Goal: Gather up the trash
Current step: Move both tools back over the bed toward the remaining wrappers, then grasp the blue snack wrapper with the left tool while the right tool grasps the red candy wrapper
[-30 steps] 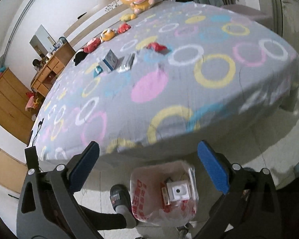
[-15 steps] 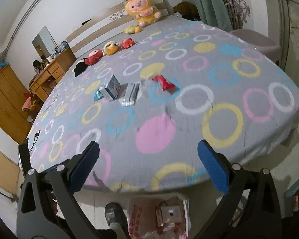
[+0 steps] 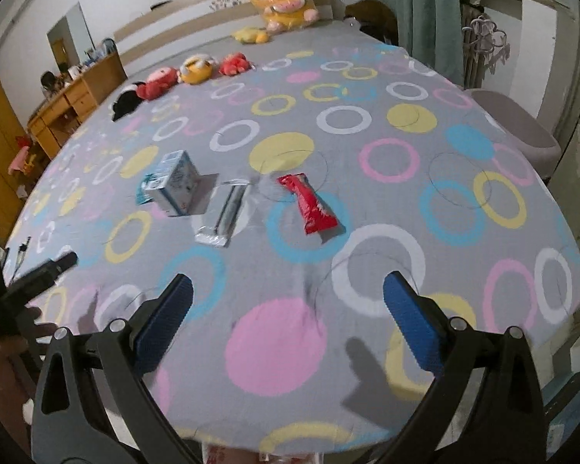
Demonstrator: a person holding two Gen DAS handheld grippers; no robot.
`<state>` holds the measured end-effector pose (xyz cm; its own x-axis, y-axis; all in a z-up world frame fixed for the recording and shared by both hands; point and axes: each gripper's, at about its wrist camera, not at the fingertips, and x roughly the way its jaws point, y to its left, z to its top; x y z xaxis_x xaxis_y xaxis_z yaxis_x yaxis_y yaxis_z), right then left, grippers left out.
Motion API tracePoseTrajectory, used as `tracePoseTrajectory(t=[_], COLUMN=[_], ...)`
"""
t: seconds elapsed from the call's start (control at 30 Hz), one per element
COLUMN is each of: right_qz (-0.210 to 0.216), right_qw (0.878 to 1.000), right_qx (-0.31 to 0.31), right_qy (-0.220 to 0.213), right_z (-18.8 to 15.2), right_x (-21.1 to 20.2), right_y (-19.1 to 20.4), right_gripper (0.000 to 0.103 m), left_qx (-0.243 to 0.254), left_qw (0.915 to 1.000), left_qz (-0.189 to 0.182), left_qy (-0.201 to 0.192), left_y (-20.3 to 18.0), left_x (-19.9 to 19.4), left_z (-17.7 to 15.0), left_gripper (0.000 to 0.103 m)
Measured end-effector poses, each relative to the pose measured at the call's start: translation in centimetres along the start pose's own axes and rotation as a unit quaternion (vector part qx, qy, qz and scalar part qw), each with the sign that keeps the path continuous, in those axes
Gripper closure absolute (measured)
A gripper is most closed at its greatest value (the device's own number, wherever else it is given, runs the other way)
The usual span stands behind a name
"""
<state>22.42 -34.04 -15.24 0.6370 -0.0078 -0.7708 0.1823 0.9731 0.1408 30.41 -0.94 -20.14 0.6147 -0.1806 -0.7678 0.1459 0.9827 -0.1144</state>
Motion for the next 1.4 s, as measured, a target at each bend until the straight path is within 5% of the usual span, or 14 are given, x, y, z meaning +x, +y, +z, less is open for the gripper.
tracePoseTrajectory(t=[0.6,1.13,1.4], right_qz=[-0.032,-0.055,-0.078], right_qw=[0.996,0.982,0.974], right_qx=[-0.013,-0.01,-0.027], right_qy=[0.079,0.182,0.209], right_z=[7.5,8.5,7.9], right_x=[11.9,20.4,22.5], right_y=[0.1,-0.6,-0.4], right_gripper=[0.007,0.007,0.005], left_qx=[0.023,0.034,-0.022], left_qw=[0.9979,0.9929,0.9908], left_qz=[-0.01,0.015,-0.034], left_qy=[0.059,0.113,0.129], left_y=[-1.0,-2.1,-0.1], left_x=[11.9,18.0,19.5], left_z=[9.3,11.2,11.3], left_gripper=[0.008,0.008,0.007])
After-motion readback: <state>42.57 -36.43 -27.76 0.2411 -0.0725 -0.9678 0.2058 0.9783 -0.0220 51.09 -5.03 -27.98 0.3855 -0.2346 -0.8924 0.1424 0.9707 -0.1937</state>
